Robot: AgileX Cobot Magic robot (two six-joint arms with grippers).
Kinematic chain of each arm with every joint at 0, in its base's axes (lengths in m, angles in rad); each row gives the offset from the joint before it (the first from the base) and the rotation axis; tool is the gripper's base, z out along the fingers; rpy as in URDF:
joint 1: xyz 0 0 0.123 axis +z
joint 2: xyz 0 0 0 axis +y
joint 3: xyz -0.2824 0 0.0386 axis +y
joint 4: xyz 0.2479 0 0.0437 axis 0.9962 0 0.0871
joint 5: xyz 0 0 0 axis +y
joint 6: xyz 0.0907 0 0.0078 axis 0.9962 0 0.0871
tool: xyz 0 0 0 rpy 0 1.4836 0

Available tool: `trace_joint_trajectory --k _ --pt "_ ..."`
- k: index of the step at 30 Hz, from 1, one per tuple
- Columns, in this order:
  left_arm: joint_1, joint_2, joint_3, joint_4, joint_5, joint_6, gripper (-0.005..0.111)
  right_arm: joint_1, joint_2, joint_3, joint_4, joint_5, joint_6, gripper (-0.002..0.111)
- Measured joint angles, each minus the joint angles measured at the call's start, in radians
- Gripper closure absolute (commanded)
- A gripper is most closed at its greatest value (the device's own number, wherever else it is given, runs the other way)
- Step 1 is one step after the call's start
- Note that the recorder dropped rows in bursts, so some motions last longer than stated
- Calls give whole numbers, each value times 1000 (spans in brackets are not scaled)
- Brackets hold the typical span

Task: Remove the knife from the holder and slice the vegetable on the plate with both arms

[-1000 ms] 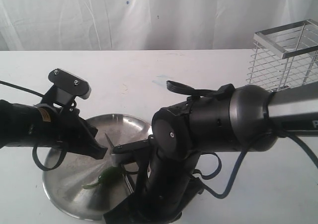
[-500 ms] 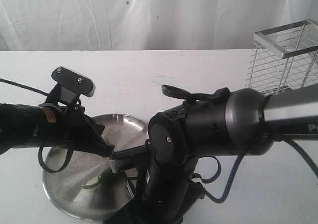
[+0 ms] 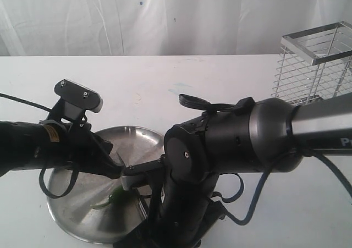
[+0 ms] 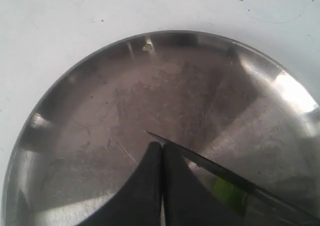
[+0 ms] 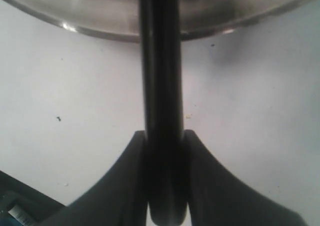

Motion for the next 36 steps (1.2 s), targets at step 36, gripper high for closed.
trace_joint_trajectory --k 36 --pt "0 104 0 98 -193 -590 107 2 0 0 11 -10 0 108"
